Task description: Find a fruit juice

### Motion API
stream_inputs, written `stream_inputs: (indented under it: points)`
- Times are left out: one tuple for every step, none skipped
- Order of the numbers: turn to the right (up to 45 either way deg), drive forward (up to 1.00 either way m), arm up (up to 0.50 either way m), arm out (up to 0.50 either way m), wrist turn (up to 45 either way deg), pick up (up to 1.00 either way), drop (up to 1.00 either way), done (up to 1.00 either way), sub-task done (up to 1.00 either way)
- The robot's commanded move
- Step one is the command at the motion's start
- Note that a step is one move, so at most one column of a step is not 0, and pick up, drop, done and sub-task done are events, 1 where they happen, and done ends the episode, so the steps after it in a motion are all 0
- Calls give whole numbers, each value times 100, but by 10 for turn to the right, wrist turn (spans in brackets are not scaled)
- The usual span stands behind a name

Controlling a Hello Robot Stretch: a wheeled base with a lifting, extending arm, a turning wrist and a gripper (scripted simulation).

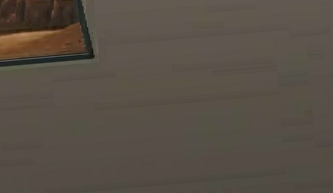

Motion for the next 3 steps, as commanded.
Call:
stream_inputs:
  points:
    - [450, 0, 0, 0, 0, 0, 0, 0, 0]
    - [450, 0, 0, 0, 0, 0, 0, 0, 0]
    - [90, 0, 0, 0, 0, 0, 0, 0, 0]
